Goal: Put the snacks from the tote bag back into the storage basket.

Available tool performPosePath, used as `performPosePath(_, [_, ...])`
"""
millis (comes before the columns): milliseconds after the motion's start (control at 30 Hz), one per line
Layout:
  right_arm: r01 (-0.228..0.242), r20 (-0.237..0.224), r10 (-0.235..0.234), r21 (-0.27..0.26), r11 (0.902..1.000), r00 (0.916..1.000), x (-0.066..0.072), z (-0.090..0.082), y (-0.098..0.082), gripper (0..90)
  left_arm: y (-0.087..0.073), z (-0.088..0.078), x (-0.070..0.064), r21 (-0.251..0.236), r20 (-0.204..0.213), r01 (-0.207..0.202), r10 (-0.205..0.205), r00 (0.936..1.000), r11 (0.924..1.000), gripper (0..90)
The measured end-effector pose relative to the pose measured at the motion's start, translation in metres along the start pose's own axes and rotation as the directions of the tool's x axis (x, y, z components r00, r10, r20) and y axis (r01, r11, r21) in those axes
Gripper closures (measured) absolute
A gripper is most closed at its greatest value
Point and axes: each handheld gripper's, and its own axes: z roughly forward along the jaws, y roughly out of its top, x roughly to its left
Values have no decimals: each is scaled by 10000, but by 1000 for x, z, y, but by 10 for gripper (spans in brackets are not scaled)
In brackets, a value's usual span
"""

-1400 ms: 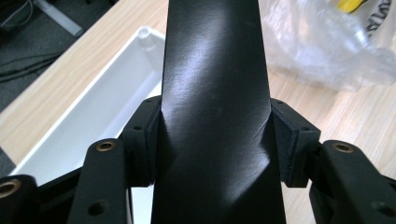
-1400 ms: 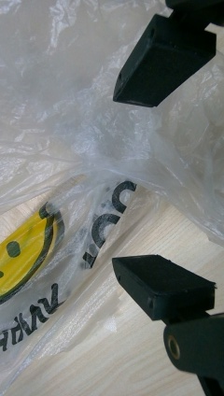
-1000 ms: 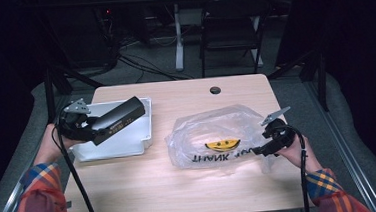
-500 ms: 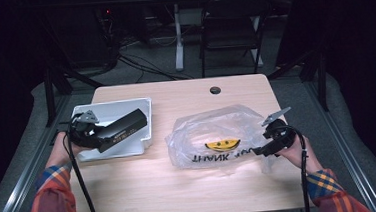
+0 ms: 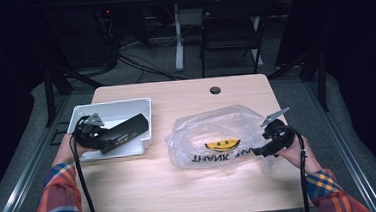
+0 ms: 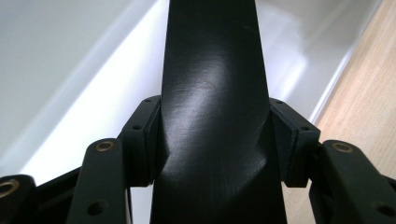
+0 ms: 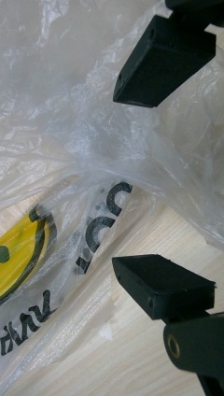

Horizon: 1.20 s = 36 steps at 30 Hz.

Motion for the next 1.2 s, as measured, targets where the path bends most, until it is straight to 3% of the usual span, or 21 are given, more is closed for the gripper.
performPosePath(233, [68,-81,-67,69,10000,9999,2,2,1,170,-1,5,2,17,71,-116,116,9999,9999,426])
performPosePath(467, [165,-46,-165,38,9999,9999,3,1,1,173,-11,12,5,-27,172,376,-375,9991,9993,419])
performPosePath(533, [200,-20,-200,63,9998,9998,3,1,1,174,-12,14,6,-10,147,785,-785,9968,9969,404])
performPosePath(567, [190,11,-190,28,9998,9998,3,2,1,174,-13,13,8,-53,259,1108,-1107,9935,9938,377])
performPosePath(633, [173,-10,-173,-38,9998,9998,4,2,1,175,-14,13,9,-32,32,1620,-1620,9868,9868,264])
performPosePath(700, [197,10,-197,-44,9998,9998,4,2,1,175,-16,11,10,-247,11,1859,-1859,9826,9823,210])
performPosePath(800, [244,76,-244,-40,9997,9997,4,1,1,176,-15,2,11,-672,-39,2245,-2253,9743,9722,197])
performPosePath(867, [208,92,-208,-101,9997,9997,4,1,1,177,-12,-2,12,-1124,-22,2587,-2606,9654,9594,202])
performPosePath(900, [256,89,-256,-62,9997,9996,4,1,1,179,-9,-4,12,-1222,-249,2751,-2800,9597,9536,219])
performPosePath(933, [257,110,-256,-83,9996,9996,4,0,1,180,-5,-5,12,-1541,-462,3032,-3134,9485,9404,265])
performPosePath(967, [285,107,-284,-75,9996,9995,4,0,2,181,-2,-7,13,-1632,-143,3121,-3186,9478,9359,263])
performPosePath(1033, [327,157,-325,-127,9994,9993,4,0,2,183,7,-6,10,-1832,-587,3324,-3478,9357,9252,344])
performPosePath(1067, [258,152,-255,-219,9994,9996,4,1,2,184,12,-5,10,-1933,-391,3322,-3456,9376,9232,345])
performPosePath(1100, [305,217,-301,-195,9993,9993,4,0,2,184,18,-3,8,-1851,-607,3340,-3499,9348,9242,367])
performPosePath(1133, [347,165,-344,-153,9993,9993,3,0,2,184,24,0,6,-1743,-974,3409,-3607,9276,9238,404])
performPosePath(1200, [303,172,-301,-141,9994,9994,3,-1,2,186,37,7,2,-1756,-1340,3695,-3940,9093,9125,461])
